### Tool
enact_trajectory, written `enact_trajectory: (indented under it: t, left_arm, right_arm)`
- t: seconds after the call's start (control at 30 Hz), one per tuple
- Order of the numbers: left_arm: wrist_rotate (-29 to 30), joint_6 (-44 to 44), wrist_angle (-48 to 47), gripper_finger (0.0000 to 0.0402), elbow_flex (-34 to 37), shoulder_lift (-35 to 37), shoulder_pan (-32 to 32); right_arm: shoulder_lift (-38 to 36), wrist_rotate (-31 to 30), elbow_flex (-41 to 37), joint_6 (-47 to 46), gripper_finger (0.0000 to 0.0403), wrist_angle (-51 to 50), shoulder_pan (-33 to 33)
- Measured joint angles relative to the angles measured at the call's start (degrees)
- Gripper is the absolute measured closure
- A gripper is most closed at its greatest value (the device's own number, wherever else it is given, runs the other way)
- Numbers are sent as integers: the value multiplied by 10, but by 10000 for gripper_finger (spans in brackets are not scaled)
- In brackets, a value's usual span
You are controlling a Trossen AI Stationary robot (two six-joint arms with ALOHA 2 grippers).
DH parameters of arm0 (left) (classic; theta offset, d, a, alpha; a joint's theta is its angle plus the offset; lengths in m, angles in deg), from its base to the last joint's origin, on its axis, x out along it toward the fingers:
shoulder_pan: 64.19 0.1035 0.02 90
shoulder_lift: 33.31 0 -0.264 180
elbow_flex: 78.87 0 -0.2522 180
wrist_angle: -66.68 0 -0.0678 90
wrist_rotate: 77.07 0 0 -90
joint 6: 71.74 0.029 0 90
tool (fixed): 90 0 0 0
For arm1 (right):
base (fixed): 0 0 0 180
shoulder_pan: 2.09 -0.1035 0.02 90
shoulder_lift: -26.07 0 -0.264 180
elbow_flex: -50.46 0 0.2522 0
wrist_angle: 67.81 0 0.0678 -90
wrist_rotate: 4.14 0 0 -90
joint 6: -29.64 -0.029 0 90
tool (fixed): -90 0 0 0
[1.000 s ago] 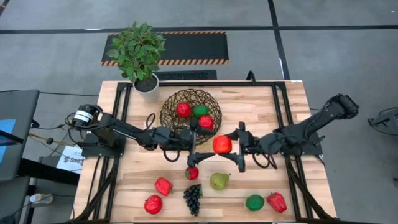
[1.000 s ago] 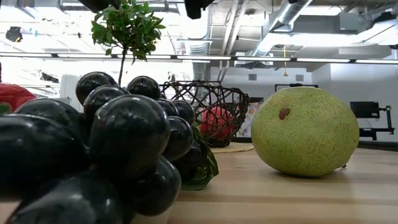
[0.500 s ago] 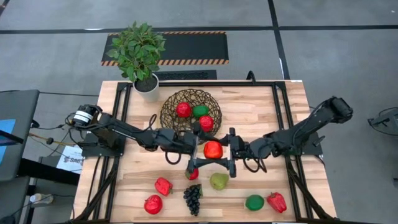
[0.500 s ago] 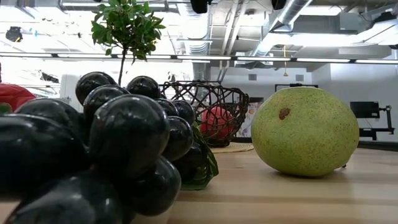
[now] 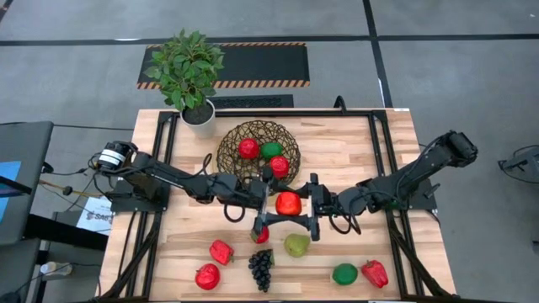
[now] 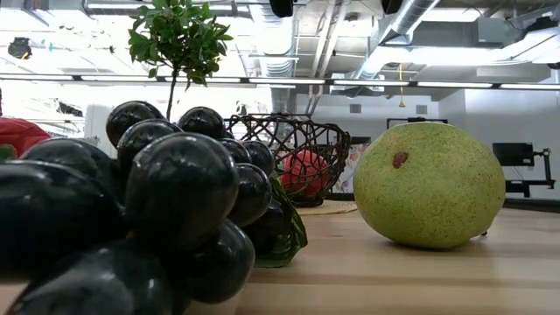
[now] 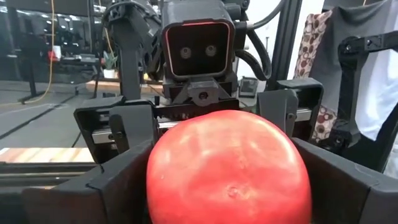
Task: Build produce basket
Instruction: Put the orange apple into the basket
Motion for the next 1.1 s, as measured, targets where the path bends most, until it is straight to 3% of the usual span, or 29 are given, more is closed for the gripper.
enact_trajectory:
  t: [0.13,0.37,0.63,0.93,1.1]
  left_arm:
    - [-2,-10,-2,81,0,0,1]
    - [-4,20,-48,85,-26,2,14]
    - [12,38,-213,84,-93,21,24]
    - [109,46,-539,84,-211,32,22]
    - [158,14,-656,84,-266,39,3]
  right_arm:
    - [-2,4,0,-18,87,-12,1]
    - [-6,-4,1,-114,34,-133,3]
    - [-11,-5,1,-130,21,-155,3]
    - [-10,0,1,-174,23,-252,2]
    - [-10,3,1,-198,23,-295,2]
